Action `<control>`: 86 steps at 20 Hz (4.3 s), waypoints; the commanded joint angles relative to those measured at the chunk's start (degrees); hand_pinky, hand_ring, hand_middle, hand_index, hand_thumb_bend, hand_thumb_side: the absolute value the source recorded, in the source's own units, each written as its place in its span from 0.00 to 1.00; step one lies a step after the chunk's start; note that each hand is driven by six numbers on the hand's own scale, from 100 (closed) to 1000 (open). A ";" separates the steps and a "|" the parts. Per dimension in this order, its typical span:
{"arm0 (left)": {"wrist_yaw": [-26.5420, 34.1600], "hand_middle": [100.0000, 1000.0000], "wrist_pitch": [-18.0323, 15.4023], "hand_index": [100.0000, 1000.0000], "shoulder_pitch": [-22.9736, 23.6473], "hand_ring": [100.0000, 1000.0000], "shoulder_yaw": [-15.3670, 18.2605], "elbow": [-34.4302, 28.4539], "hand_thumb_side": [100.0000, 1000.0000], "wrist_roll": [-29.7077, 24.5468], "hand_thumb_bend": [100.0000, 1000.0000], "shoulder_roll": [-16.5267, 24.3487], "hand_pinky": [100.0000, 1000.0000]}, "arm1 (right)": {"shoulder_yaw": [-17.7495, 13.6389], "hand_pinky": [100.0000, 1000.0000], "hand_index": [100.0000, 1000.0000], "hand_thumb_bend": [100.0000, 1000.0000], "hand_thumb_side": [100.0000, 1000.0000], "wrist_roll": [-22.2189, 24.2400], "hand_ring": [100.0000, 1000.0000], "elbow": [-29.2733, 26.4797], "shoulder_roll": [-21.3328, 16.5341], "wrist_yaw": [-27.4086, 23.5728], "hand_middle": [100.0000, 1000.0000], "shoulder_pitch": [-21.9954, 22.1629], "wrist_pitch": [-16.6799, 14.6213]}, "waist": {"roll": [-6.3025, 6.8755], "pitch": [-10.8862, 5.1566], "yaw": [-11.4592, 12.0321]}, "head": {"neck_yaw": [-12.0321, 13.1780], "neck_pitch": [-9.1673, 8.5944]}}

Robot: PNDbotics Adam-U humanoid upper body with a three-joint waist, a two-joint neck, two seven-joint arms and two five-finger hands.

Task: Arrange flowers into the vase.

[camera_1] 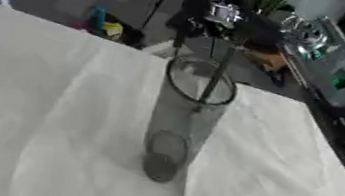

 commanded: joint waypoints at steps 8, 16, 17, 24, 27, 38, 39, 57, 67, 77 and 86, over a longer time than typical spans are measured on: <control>-0.40 0.66 0.41 0.88 -0.31 0.64 -0.22 -1.05 1.00 -0.33 0.00 1.61 0.48 | -1.19 1.00 0.87 0.54 1.00 4.72 1.00 0.45 -1.46 -0.57 0.65 -0.95 -3.15 | -1.08 -2.11 -0.34 | -0.45 -0.03; -0.33 0.66 0.64 0.87 -0.38 0.64 -0.25 -1.05 1.00 -0.61 0.00 1.46 0.48 | -1.11 1.00 0.94 0.63 1.00 3.23 1.00 0.12 -1.06 -0.01 0.65 -1.24 -4.69 | -1.00 -2.11 -0.30 | -0.47 0.09; -0.33 0.66 0.66 0.87 -0.40 0.64 -0.24 -1.05 1.00 -0.63 0.00 1.46 0.48 | -1.06 1.00 0.96 0.65 1.00 2.96 1.00 0.00 -1.10 0.01 0.65 -1.22 -4.65 | -1.00 -2.12 -0.30 | -0.48 0.09; -0.31 0.66 0.81 0.87 -0.41 0.64 -0.29 -1.05 1.00 -0.79 0.00 1.37 0.48 | -0.80 1.00 1.00 0.69 0.97 4.77 1.00 -0.06 -0.81 1.66 0.67 -1.55 -5.43 | -0.98 -2.09 0.03 | -0.76 -0.05; -0.34 0.66 0.88 0.87 -0.41 0.64 -0.32 -1.05 1.00 -0.89 0.00 1.34 0.48 | -0.73 1.00 1.00 0.71 0.94 6.07 1.00 0.11 -0.52 2.23 0.68 -1.86 -6.39 | -1.02 -2.04 0.19 | -0.82 -0.13; -0.48 0.66 1.22 0.87 -0.54 0.64 -0.33 -1.05 1.00 -1.14 0.00 1.44 0.48 | 2.26 1.00 1.00 1.00 0.54 7.30 1.00 1.02 -0.79 7.74 0.74 -1.97 -9.15 | -1.63 -2.01 0.36 | -1.02 -0.54; -0.50 0.66 1.26 0.87 -0.53 0.64 -0.34 -1.05 1.00 -1.17 0.00 1.43 0.48 | 2.43 1.00 1.00 1.00 0.54 7.30 1.00 0.90 -0.80 7.72 0.74 -1.90 -9.05 | -1.64 -1.99 0.33 | -1.02 -0.56; -0.73 0.66 1.46 0.87 -0.22 0.64 -0.33 -1.05 1.00 -1.60 0.00 0.99 0.47 | -0.52 1.00 0.88 0.82 0.74 7.30 1.00 0.53 -1.56 6.66 0.58 -1.19 -6.89 | -0.63 -1.58 0.08 | -0.97 -0.44; -0.65 0.66 1.63 0.87 -0.24 0.64 -0.22 -1.05 1.00 -1.79 0.00 1.08 0.47 | -0.56 1.00 0.93 0.88 0.63 7.30 1.00 -0.19 -2.63 6.88 0.63 -0.74 -8.00 | -0.56 -1.80 -0.15 | -0.95 -0.48; -0.70 0.67 1.34 0.87 -0.08 0.64 -0.10 -1.05 1.00 -1.58 0.00 0.92 0.47 | -2.54 1.00 0.95 0.94 0.52 7.30 1.00 -1.39 -5.40 6.30 0.64 2.35 -9.91 | 0.45 -1.51 -0.38 | -0.62 -0.15; -0.88 0.67 0.98 0.87 0.49 0.64 -0.33 -1.05 1.00 -1.92 0.00 0.49 0.47 | -4.84 1.00 0.94 0.94 0.59 7.30 1.00 -4.59 -7.52 0.91 0.61 4.04 -7.83 | 2.01 -1.45 0.05 | -1.26 0.32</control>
